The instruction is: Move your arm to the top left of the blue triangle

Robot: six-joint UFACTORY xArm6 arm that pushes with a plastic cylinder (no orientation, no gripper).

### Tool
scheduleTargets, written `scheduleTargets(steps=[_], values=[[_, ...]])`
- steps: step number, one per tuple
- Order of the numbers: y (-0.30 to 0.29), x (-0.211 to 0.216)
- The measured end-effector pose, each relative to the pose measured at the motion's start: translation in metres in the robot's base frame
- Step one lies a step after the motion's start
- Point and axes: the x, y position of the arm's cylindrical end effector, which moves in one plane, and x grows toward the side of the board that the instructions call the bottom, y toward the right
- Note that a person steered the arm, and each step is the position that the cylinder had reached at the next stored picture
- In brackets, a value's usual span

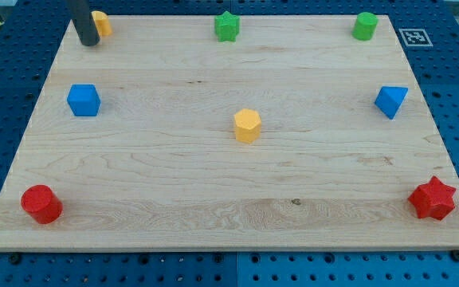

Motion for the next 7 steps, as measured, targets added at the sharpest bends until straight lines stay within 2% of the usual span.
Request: scheduleTargets(steps=[1,3,5,7], values=[[0.042,0.047],[0.163,0.063],[0.174,0.064],[0.216,0.065]])
